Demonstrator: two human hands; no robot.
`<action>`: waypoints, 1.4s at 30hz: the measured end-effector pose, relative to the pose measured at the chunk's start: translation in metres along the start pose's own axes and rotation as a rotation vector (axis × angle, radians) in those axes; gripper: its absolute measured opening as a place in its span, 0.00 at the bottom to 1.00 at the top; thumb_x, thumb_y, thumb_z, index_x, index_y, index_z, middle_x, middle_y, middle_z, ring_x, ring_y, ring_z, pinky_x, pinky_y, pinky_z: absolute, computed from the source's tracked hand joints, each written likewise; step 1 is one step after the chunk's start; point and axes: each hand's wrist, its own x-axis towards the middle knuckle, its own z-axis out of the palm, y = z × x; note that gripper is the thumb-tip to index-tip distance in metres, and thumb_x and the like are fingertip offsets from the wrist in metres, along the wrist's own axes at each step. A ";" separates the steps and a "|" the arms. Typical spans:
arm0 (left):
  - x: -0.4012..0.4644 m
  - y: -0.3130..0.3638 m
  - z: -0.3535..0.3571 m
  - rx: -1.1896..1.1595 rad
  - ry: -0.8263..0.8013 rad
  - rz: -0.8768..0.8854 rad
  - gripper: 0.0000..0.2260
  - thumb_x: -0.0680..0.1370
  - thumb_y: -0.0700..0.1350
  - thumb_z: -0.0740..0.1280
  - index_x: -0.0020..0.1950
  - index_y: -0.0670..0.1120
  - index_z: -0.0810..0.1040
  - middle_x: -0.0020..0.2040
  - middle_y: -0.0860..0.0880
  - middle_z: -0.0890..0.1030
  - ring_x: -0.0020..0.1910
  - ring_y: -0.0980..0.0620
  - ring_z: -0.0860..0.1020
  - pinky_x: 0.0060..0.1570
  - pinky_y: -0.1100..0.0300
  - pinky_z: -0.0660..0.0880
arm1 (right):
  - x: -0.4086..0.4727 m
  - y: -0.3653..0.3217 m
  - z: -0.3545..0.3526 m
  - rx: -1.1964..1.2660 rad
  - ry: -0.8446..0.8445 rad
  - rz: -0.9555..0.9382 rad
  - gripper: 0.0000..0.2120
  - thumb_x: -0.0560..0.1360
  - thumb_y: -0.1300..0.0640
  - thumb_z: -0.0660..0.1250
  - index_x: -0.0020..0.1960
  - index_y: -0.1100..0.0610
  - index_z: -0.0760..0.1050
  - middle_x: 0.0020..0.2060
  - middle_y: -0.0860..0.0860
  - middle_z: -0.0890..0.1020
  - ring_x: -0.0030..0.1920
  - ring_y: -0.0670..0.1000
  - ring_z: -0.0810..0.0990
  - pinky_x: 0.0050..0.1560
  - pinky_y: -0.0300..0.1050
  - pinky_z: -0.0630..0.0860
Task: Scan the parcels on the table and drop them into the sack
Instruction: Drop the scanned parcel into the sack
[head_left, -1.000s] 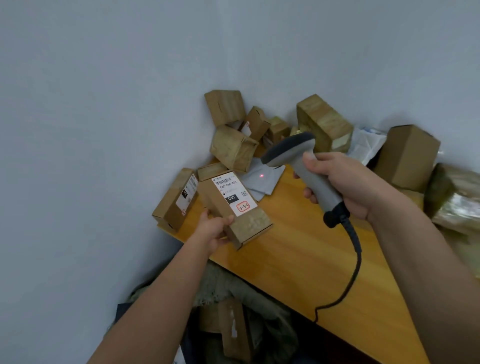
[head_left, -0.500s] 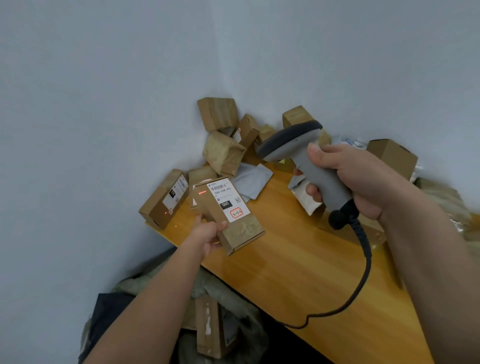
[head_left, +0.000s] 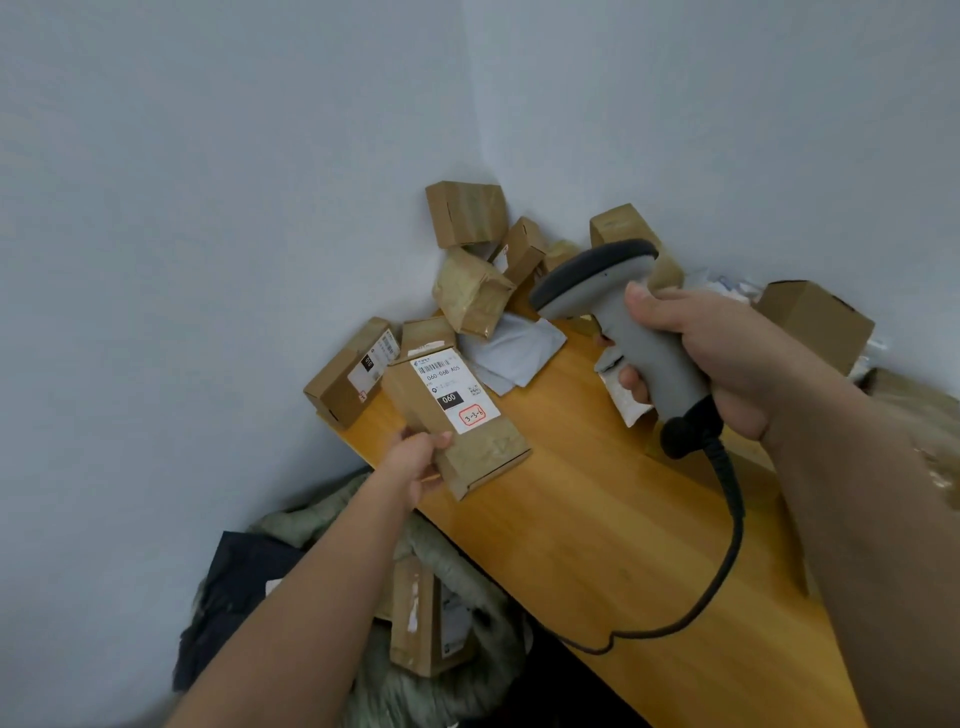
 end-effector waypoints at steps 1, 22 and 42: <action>0.001 -0.001 -0.008 -0.027 0.064 0.007 0.25 0.75 0.37 0.71 0.70 0.44 0.67 0.54 0.45 0.80 0.49 0.44 0.79 0.42 0.49 0.78 | 0.004 0.004 0.001 -0.024 -0.016 0.026 0.18 0.81 0.47 0.60 0.55 0.63 0.75 0.45 0.61 0.77 0.33 0.52 0.75 0.38 0.47 0.73; 0.057 -0.128 -0.183 0.416 0.275 -0.407 0.17 0.75 0.40 0.69 0.58 0.30 0.76 0.51 0.34 0.79 0.50 0.38 0.79 0.55 0.42 0.78 | 0.069 0.087 0.133 -0.242 -0.226 0.352 0.18 0.82 0.50 0.60 0.59 0.65 0.73 0.47 0.58 0.78 0.29 0.49 0.78 0.31 0.43 0.74; 0.123 -0.039 -0.151 0.510 0.360 0.259 0.14 0.80 0.36 0.62 0.66 0.39 0.74 0.62 0.42 0.78 0.57 0.47 0.75 0.51 0.60 0.69 | 0.114 0.097 0.144 -0.130 0.060 0.397 0.16 0.81 0.49 0.61 0.57 0.62 0.74 0.47 0.60 0.79 0.33 0.52 0.79 0.36 0.47 0.75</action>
